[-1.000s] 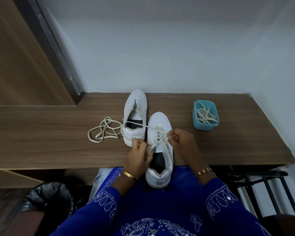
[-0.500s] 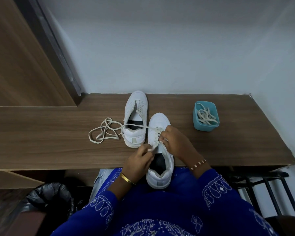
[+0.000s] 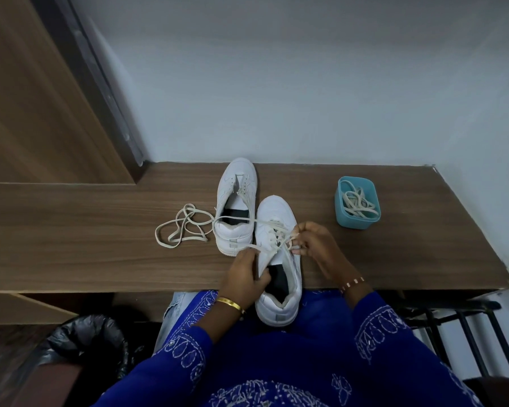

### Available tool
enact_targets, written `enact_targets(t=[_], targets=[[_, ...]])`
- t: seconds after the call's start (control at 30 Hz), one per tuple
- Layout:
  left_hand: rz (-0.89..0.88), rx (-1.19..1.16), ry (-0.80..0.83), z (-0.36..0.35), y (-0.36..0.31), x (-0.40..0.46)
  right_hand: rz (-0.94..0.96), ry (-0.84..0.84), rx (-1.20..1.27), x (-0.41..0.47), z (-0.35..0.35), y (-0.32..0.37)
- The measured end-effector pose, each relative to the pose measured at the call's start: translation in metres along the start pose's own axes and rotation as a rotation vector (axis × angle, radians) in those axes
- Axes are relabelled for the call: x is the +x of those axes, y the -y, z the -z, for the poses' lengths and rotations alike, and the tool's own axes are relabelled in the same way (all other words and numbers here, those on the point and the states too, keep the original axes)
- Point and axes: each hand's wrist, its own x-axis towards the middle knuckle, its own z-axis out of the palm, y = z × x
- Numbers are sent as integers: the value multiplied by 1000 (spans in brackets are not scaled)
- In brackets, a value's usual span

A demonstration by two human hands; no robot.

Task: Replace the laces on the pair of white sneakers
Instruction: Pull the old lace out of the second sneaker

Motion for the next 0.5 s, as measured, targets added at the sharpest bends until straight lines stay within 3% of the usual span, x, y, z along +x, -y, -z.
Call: enact_targets(t=[0.17, 0.27, 0.5], targets=[[7, -64, 187, 3, -8, 12, 569, 27, -908, 6, -4, 7], [10, -98, 225, -5, -5, 17, 656, 74, -1324, 2, -11, 5], [35, -120, 217, -9, -3, 11, 794, -57, -1591, 1, -14, 2]])
